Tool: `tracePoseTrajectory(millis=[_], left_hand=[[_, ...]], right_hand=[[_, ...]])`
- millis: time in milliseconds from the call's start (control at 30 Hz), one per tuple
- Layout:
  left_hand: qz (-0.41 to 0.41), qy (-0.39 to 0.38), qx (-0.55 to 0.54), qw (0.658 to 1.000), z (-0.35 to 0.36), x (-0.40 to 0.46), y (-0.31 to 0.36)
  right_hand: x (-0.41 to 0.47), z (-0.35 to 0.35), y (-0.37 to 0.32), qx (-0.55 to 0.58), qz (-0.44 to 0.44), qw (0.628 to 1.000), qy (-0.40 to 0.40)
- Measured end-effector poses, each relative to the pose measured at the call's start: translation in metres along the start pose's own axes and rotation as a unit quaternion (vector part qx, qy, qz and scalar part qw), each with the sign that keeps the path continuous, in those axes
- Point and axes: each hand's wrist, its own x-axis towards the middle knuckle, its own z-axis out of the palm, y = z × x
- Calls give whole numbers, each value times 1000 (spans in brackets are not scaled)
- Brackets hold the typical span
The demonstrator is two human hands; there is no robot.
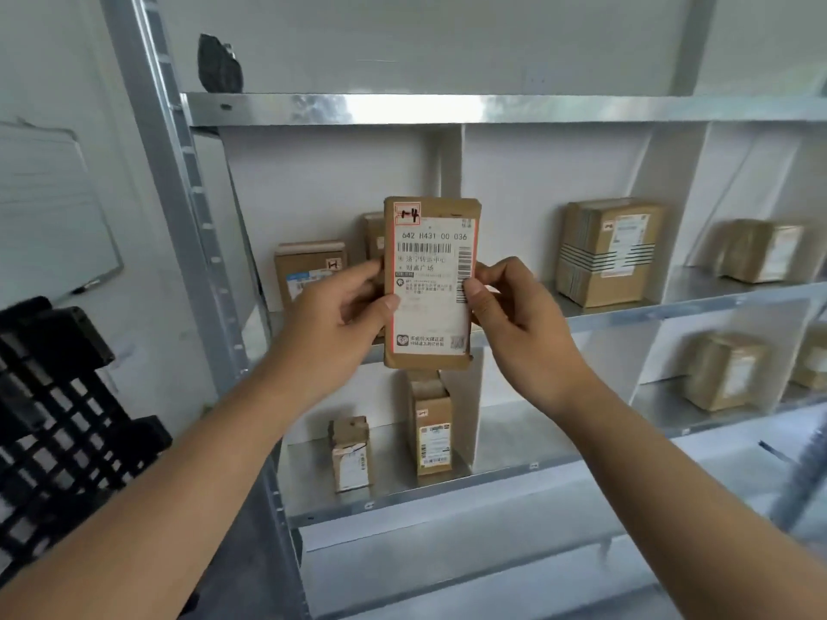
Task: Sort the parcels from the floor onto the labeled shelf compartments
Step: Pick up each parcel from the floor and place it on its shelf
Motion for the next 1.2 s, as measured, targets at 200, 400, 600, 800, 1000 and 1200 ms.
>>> tracePoseTrajectory(millis=[200, 400, 600, 800, 1000, 1200], left_hand=[[30, -67, -51, 996, 76, 23, 16], [44, -118, -89, 988, 179, 39, 42], [49, -144, -131, 980, 305, 50, 74], [29, -161, -169, 972, 434, 60, 96], [12, -201, -185, 962, 539, 90, 118], [7, -222, -189, 957, 643, 142, 115]], right_hand=[[-28, -80, 3, -66, 37, 995, 67], [-56, -180, 3, -112, 39, 985, 126], [-80, -297, 21, -134, 76, 977, 147], [-98, -415, 48, -120, 94, 978, 144], [-95, -517, 77, -162, 99, 966, 176], [-69, -602, 133, -149, 129, 958, 211]])
